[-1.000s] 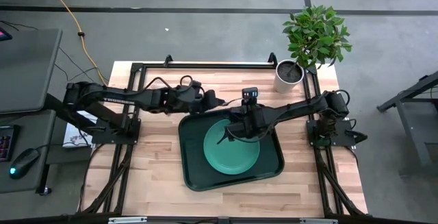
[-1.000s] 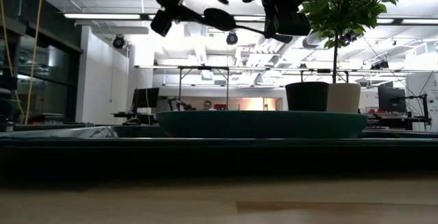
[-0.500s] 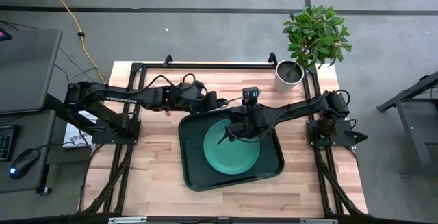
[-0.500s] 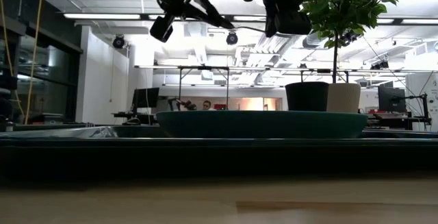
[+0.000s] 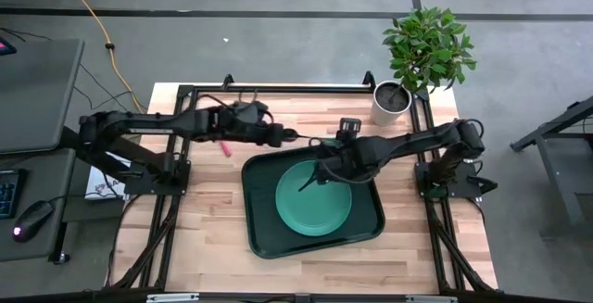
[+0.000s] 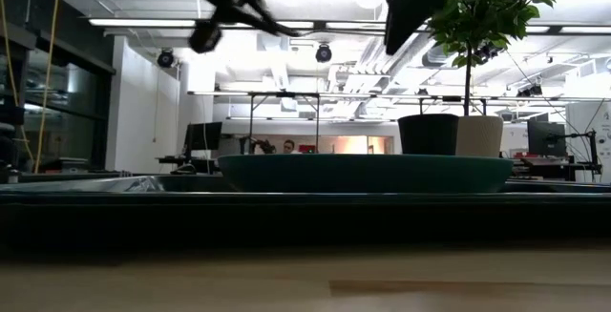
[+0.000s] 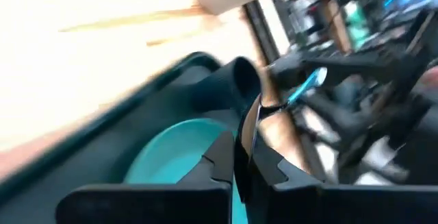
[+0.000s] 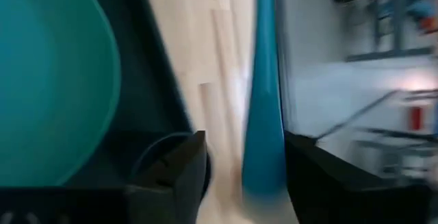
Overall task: Pick and place plate/cup/fork/spoon on tray
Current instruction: Put the blue spoon on the black serving tray to the left of the green plate
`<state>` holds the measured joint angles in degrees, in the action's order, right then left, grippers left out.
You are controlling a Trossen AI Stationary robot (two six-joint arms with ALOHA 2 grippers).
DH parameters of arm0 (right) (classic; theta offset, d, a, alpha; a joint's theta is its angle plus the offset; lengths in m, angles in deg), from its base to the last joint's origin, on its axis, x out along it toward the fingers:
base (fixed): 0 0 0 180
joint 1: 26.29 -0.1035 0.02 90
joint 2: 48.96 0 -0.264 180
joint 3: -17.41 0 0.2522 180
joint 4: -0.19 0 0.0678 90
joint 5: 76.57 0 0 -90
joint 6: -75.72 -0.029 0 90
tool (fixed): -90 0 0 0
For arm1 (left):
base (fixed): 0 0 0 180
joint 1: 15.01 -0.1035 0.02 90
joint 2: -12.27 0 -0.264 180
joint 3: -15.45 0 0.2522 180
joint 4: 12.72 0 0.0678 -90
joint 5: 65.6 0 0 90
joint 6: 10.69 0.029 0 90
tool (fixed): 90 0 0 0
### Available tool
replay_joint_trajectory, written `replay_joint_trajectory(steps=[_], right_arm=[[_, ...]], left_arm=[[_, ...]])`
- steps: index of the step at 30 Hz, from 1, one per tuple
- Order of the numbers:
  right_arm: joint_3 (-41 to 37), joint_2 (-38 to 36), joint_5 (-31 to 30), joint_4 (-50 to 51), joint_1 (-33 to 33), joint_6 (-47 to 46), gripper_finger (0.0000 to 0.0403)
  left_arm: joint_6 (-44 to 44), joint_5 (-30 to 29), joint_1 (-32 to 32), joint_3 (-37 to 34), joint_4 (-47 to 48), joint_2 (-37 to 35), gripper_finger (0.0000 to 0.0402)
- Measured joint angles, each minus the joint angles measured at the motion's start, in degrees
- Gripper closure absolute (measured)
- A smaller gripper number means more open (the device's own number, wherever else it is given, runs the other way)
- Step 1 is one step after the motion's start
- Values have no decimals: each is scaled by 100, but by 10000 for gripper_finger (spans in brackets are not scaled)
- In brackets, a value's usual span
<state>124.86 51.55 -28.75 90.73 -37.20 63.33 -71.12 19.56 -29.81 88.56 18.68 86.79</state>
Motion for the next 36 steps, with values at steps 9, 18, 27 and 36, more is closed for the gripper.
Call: replay_joint_trajectory(steps=[9,18,27,36], right_arm=[[-1218,-1781,906,-670,-77,-806,203],[-3974,-4110,2084,-3114,-77,-2534,203],[-4680,-4539,2294,-4260,-77,-2805,203],[-4651,-4509,2315,-4492,-77,-2620,203]], left_arm=[[1500,1198,186,0,2828,-1279,401],[1676,1761,1715,0,4019,-742,401],[3199,2388,1329,-2,3440,1294,401],[3716,2645,839,2,2394,1931,401]])
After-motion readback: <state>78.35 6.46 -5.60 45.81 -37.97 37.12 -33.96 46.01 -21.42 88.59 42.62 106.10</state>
